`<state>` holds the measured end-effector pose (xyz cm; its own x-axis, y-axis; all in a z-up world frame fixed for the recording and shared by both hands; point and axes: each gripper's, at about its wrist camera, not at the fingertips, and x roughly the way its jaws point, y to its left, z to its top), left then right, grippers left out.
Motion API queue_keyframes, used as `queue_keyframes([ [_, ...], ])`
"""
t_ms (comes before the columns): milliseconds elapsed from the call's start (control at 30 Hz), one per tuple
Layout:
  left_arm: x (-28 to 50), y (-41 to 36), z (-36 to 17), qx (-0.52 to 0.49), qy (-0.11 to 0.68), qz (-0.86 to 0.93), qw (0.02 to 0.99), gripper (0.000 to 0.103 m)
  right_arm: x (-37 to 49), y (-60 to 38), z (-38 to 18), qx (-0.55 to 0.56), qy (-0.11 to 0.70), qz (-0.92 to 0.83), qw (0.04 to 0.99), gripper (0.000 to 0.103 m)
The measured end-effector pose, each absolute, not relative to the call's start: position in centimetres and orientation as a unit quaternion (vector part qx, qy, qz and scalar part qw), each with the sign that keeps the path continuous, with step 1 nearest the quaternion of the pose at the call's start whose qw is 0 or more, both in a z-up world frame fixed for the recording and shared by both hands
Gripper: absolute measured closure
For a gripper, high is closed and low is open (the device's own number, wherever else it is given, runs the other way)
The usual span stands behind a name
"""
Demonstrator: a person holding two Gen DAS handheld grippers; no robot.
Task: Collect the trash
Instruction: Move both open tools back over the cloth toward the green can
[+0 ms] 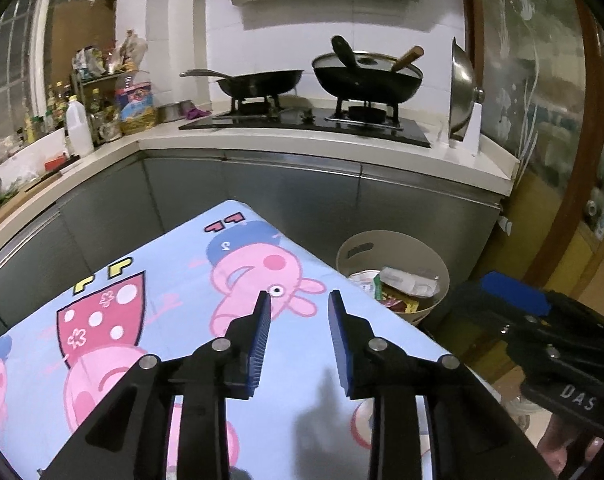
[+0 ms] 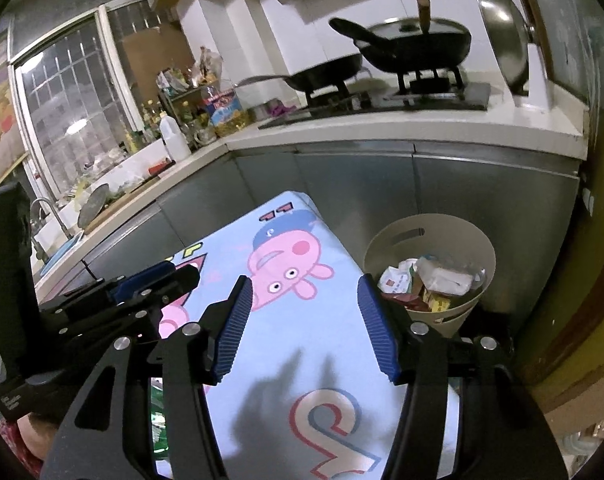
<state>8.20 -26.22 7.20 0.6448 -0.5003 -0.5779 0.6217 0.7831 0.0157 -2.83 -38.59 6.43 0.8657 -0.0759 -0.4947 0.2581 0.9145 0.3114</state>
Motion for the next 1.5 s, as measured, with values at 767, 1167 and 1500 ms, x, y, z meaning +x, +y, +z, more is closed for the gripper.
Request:
queue_keyframes([
  [767, 4.9, -19.7, 8.0, 0.097, 0.232, -0.279, 0.927, 0.038, -7.3, -33.4, 5.7, 0.193, 0.216, -0.098, 0.952, 0.039],
  [1167, 3.8, -17.1, 8.0, 0.086, 0.225, -0.269, 0.932, 0.031, -8.4, -30.8, 6.2, 0.184, 0.202, -0.09, 0.958, 0.034],
  [1500, 3.3, -14.9, 8.2, 0.072, 0.219, -0.261, 0.937, 0.023, -9.1, -28.8, 6.9, 0.166, 0.188, -0.084, 0.964, 0.032],
])
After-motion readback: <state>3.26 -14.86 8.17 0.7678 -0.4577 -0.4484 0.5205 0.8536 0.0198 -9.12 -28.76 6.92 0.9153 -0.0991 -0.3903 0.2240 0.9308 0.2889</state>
